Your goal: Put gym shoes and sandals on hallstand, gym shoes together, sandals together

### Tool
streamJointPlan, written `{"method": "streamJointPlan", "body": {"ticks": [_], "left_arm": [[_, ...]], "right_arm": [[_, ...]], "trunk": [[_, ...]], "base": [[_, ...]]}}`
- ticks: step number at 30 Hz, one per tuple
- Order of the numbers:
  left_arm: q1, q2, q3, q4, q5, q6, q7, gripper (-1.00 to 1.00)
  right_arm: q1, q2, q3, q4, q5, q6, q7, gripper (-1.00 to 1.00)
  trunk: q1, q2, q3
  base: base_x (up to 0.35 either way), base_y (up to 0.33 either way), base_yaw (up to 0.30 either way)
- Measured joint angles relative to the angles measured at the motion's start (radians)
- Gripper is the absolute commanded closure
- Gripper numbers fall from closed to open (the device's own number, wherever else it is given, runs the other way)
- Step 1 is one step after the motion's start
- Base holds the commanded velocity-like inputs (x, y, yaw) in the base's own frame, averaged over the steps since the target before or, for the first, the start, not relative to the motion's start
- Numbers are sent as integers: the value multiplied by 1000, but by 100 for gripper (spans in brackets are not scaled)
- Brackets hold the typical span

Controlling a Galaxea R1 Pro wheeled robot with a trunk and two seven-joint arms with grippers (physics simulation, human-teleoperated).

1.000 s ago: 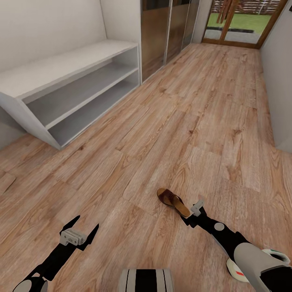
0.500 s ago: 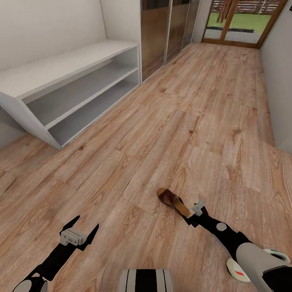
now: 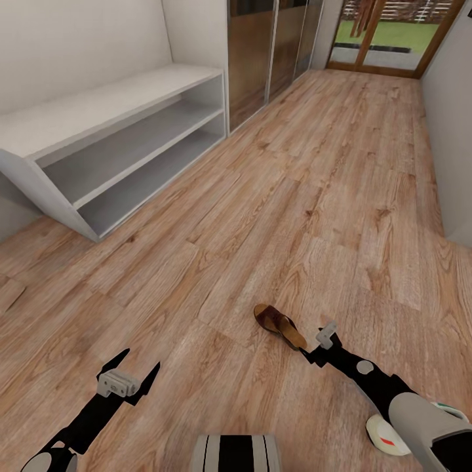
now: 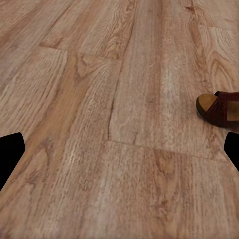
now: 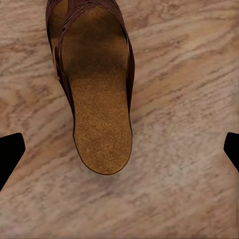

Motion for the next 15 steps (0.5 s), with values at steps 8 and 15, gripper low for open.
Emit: {"method": "streamJointPlan", "body": {"ticks": [8,15], "left_arm": [[0,-1,0,1,0,0,0,-100],[0,-2,0,1,0,0,0,-100]], "right_arm": [[0,0,10,0,1,-7,1,-100],[2,4,21,0,1,-19,1,-100]], "trunk": [[0,0,-2],[0,0,-10]], "base": [[0,0,0],[0,0,0]]}}
